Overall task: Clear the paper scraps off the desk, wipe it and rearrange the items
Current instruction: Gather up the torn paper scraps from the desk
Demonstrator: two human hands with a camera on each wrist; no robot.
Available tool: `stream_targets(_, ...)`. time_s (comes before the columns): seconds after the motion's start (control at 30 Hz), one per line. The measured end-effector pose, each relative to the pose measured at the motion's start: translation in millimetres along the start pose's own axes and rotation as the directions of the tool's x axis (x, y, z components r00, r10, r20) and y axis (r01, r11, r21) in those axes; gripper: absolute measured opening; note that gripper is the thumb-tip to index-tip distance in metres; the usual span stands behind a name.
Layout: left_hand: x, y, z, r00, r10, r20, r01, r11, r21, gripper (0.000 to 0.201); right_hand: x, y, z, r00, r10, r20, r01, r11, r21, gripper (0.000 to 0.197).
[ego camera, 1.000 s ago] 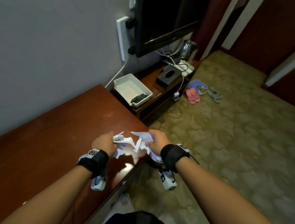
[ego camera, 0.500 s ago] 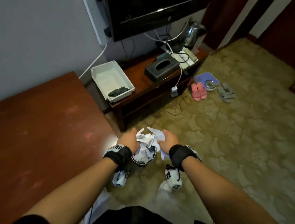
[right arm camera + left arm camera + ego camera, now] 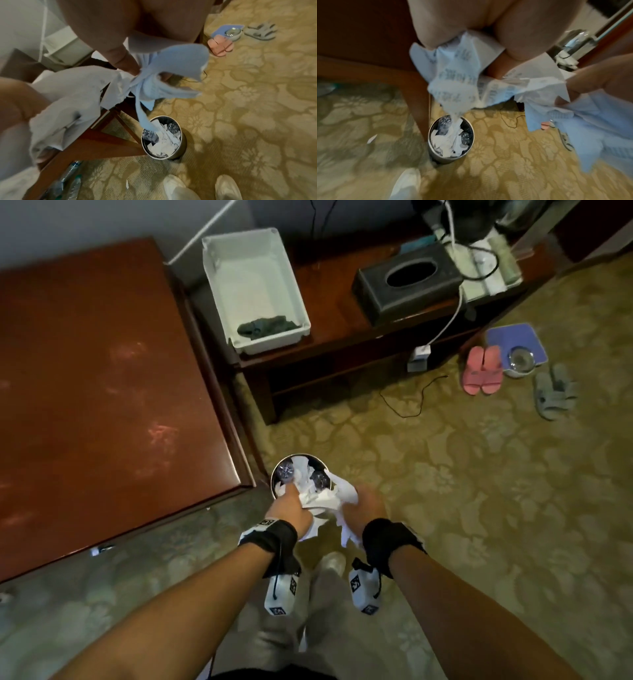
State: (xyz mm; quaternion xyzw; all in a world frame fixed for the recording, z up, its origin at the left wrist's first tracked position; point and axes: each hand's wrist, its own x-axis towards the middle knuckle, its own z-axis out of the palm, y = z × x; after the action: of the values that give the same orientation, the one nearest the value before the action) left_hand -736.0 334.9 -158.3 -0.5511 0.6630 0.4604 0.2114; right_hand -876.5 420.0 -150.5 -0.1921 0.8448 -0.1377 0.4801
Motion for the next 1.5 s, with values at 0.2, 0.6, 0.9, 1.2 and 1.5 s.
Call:
stream_targets(0.2, 89.2, -32.5, 21.8, 0.978, -0.189, -0.089, 0.17, 0.967, -0.189, 0.04, 76.7, 20.6, 28.4, 0.996, 0.071, -0.055, -0.063, 0.988, 0.139, 0.033)
stream_targets(0.6, 278.1, -91.8, 134.6, 0.922, -0.349, -0.167, 0.302, 0.919, -0.255, 0.035, 301.6, 72.3, 147.4, 0.984, -0.177, 0.017, 0.177, 0.963, -0.201, 0.033)
stream_targets(0.9, 383.3, -136.7, 201.2, 0.819, -0.371, -0.438, 0.195, 0.897, -0.396, 0.026, 398.5, 95.1, 241.4, 0.916, -0.223, 0.335, 0.319, 0.909, -0.267, 0.044)
stream_targets(1.2, 399.1, -148.2, 220.3, 0.899, -0.263, -0.35, 0.294, 0.955, 0.037, 0.016, 418.2, 121.4, 272.8, 0.842, -0.144, 0.52, 0.418, 0.783, -0.461, 0.066)
stream_targets(1.5, 372.9, -163.3, 235.0, 0.845, -0.229, -0.483, 0.105, 0.957, -0.271, 0.022, 375.0, 145.0, 263.2, 0.776, -0.55, 0.309, 0.63, 0.693, -0.35, 0.078)
